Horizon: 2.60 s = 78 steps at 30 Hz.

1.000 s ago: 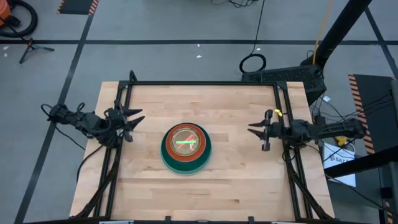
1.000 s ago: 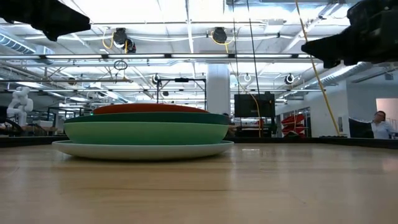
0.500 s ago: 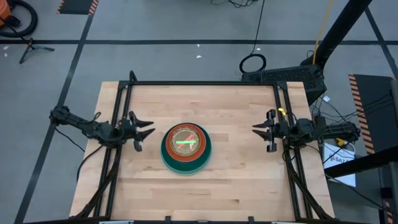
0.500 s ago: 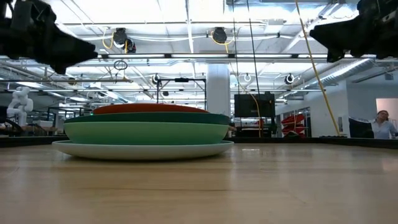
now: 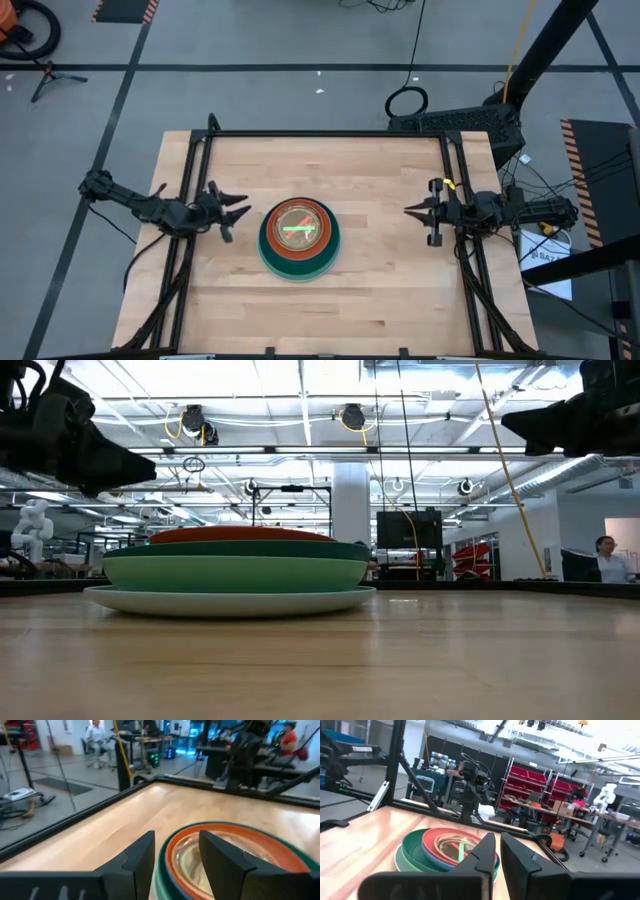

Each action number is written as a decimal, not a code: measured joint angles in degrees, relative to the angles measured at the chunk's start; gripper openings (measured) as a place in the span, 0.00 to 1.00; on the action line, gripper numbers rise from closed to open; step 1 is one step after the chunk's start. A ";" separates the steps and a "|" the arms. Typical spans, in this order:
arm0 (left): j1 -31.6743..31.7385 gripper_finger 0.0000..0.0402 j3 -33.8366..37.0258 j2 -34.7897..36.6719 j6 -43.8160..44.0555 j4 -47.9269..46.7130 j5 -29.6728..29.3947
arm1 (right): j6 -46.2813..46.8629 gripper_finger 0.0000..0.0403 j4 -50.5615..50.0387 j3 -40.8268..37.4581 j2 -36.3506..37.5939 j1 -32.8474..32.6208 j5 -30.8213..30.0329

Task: Stack plastic plates
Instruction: Return to Home Position

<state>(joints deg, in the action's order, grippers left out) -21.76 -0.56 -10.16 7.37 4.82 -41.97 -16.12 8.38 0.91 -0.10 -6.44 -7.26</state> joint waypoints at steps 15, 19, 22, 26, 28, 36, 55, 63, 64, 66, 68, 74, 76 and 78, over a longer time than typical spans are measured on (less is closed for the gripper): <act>0.00 0.40 -0.05 -0.21 -4.24 -1.17 -0.55 | -1.11 0.02 -4.96 0.15 -0.37 0.07 -4.54; 0.00 0.40 -0.07 -0.22 -4.22 -1.22 -0.55 | -1.13 0.02 -4.96 0.15 -0.39 0.07 -4.54; 0.00 0.40 -0.07 -0.23 -4.22 -1.21 -0.55 | -1.12 0.02 -4.98 0.15 -0.39 0.07 -4.54; 0.00 0.40 -0.07 -0.22 -4.20 -1.21 -0.55 | -1.12 0.02 -5.01 0.15 -0.39 0.07 -4.56; 0.00 0.40 -0.07 -0.23 -4.18 -1.21 -0.55 | -1.12 0.02 -5.02 0.15 -0.39 0.07 -4.56; 0.00 0.40 -0.07 -0.22 -4.11 -1.21 -0.55 | -1.12 0.02 -5.14 0.15 -0.39 0.07 -4.58; 0.00 0.40 -0.07 -0.21 -4.13 -1.21 -0.55 | -1.12 0.02 -5.18 0.15 -0.39 0.07 -4.62; 0.00 0.40 -0.07 -0.23 -4.13 -1.21 -0.55 | -1.12 0.02 -5.18 0.15 -0.39 0.07 -4.62; 0.00 0.40 -0.07 -0.21 -4.13 -1.21 -0.55 | -1.12 0.02 -5.18 0.15 -0.39 0.07 -4.62; 0.00 0.40 -0.07 -0.23 -4.13 -1.21 -0.55 | -1.12 0.02 -5.19 0.15 -0.39 0.07 -4.62; 0.00 0.40 -0.07 -0.23 -4.13 -1.21 -0.55 | -1.12 0.02 -5.18 0.15 -0.39 0.07 -4.64; 0.00 0.40 -0.07 -0.23 -4.13 -1.21 -0.55 | -1.12 0.02 -5.18 0.15 -0.39 0.07 -4.63; 0.00 0.40 -0.07 -0.22 -4.13 -1.21 -0.55 | -1.10 0.02 -5.18 0.15 -0.39 0.07 -4.62; 0.00 0.40 -0.07 -0.23 -4.13 -1.22 -0.55 | -1.12 0.02 -5.18 0.15 -0.39 0.07 -4.63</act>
<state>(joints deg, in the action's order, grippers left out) -21.76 -0.62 -10.39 3.25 3.60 -42.52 -17.23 3.20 1.06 -0.49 -6.37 -11.89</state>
